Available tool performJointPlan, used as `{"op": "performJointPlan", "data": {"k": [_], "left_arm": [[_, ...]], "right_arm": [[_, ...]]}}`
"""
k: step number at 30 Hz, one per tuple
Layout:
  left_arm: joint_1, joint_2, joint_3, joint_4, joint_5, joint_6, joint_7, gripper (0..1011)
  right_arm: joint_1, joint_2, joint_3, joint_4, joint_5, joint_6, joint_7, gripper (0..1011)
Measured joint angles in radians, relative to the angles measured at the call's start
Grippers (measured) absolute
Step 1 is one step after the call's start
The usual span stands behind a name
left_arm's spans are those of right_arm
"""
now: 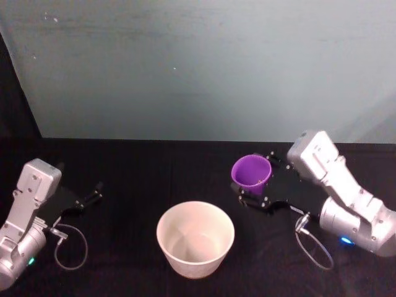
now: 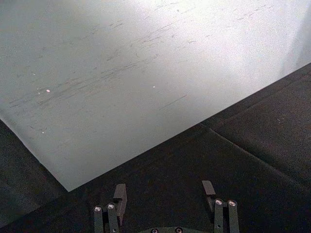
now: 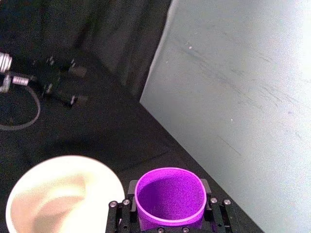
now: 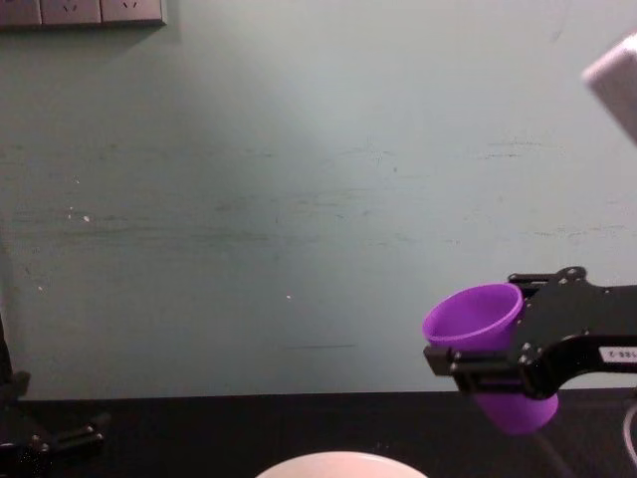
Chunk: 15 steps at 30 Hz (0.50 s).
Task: Pick up the cup and pour the mung beans from the cup into the bowl.
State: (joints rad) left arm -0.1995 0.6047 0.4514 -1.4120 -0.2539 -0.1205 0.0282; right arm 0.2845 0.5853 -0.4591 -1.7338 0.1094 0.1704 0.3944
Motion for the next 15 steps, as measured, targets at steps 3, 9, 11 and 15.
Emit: {"op": "performJointPlan", "data": {"k": [3,9,11,15], "left_arm": [[0.000,0.000,0.000,0.000,0.000,0.000,0.000,1003],[0.000,0.000,0.000,0.000,0.000,0.000,0.000,1003],[0.000,0.000,0.000,0.000,0.000,0.000,0.000,1003],[0.000,0.000,0.000,0.000,0.000,0.000,0.000,1004]], "right_arm": [[0.016,0.011,-0.027,-0.011,-0.065,0.014,0.004,741],[0.044,0.025,-0.074,-0.026,-0.172,0.039,0.014,741],[0.055,0.027,-0.092,-0.032,-0.214,0.047,0.017,741],[0.067,0.033,-0.117,-0.044,-0.284,0.054,0.018,741]]}}
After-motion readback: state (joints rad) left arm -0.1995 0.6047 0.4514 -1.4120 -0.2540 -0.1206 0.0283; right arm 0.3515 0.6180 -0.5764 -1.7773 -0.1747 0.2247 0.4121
